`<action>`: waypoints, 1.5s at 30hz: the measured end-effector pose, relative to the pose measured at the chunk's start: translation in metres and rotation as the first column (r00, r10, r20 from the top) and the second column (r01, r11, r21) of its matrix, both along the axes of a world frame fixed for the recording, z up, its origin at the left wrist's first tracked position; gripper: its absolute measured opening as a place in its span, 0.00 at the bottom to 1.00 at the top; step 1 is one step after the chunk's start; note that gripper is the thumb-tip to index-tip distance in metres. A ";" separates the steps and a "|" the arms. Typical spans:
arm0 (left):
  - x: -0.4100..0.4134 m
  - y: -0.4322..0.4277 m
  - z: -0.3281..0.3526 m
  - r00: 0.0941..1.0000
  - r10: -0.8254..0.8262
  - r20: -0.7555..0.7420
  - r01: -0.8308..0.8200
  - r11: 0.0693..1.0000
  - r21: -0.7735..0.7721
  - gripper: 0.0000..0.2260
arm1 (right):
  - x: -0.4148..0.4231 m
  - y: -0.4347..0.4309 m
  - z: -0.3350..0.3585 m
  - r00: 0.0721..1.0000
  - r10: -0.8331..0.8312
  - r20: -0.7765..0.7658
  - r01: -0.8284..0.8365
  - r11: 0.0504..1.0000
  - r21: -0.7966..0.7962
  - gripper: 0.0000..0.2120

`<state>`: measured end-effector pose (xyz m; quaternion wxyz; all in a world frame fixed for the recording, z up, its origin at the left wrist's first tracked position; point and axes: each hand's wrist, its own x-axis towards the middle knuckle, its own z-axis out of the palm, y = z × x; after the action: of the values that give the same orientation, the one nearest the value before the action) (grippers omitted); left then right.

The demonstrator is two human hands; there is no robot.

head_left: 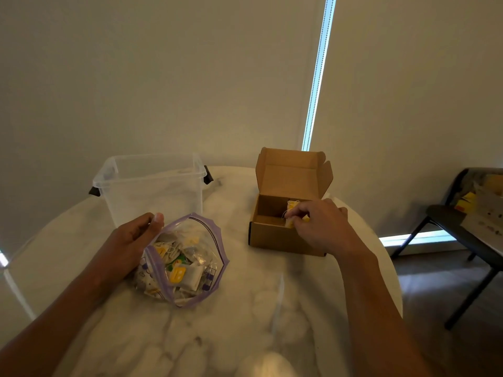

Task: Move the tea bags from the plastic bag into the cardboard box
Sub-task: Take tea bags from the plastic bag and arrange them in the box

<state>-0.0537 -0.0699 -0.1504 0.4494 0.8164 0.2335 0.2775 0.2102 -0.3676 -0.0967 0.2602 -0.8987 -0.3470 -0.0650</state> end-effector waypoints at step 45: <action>0.000 -0.005 0.002 0.998 -0.040 0.053 0.040 0.999 0.016 0.30 | -0.076 0.030 0.027 0.663 0.601 -0.447 -0.155 0.694 0.703 0.11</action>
<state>-0.0532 -0.0752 -0.1488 0.4546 0.8166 0.2030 0.2919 0.1338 -0.3379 -0.0694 0.6462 -0.6282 -0.3841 0.2008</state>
